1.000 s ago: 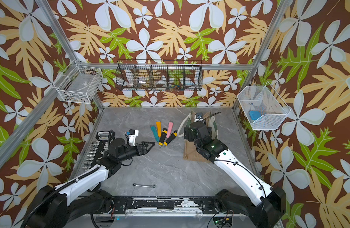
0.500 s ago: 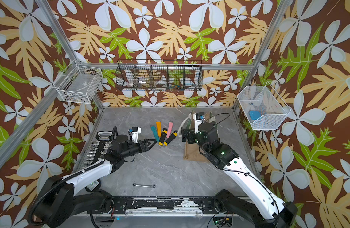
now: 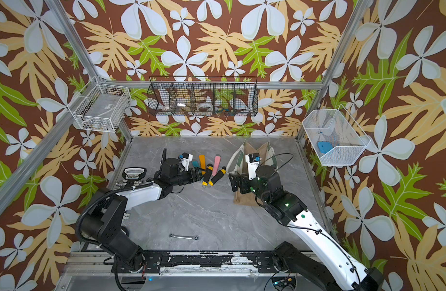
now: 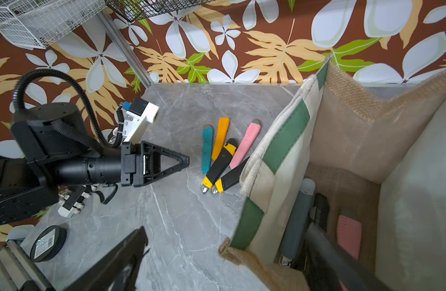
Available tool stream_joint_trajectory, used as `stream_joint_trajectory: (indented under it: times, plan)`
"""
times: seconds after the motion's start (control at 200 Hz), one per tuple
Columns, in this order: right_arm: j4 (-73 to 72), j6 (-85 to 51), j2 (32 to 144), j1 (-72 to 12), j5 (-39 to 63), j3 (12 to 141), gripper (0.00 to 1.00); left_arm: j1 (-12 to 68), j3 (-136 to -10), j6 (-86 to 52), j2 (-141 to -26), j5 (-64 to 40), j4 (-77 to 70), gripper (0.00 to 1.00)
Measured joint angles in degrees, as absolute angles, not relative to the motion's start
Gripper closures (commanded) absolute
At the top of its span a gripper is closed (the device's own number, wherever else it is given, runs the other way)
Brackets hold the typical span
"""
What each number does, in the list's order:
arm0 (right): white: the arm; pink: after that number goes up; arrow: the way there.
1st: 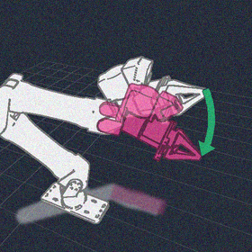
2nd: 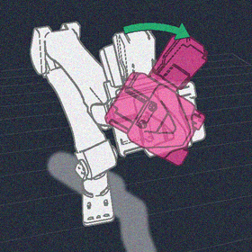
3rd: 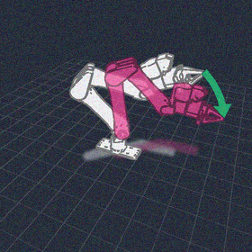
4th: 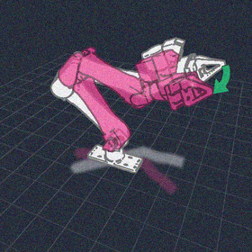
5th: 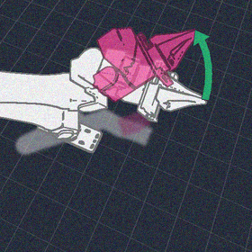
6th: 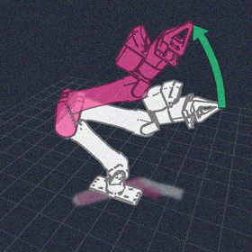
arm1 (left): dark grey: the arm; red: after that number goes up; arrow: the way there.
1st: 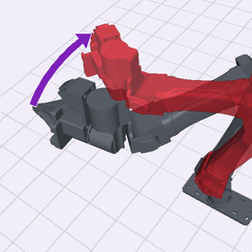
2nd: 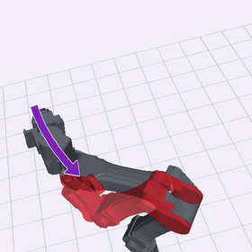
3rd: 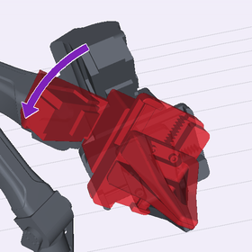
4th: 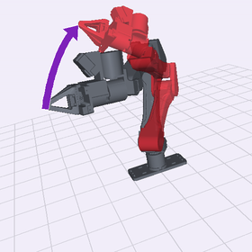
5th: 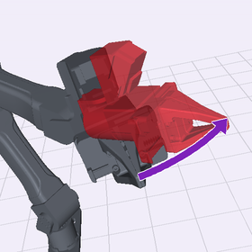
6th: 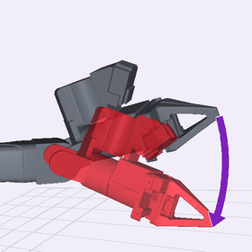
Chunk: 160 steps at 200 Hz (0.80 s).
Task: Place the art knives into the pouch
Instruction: Pick up the utility knife at the center of the board.
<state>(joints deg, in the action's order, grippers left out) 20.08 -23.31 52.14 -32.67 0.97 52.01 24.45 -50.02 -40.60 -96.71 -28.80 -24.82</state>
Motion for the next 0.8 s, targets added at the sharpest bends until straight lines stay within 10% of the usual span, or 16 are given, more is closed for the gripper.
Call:
stream_joint_trajectory:
  times: [0.801]
  plan:
    - [21.2, -24.0, 47.0, -32.7, -2.1, 47.1, 0.04, 26.5, -66.7, -35.7, -114.9, -21.8, -13.6, 0.44]
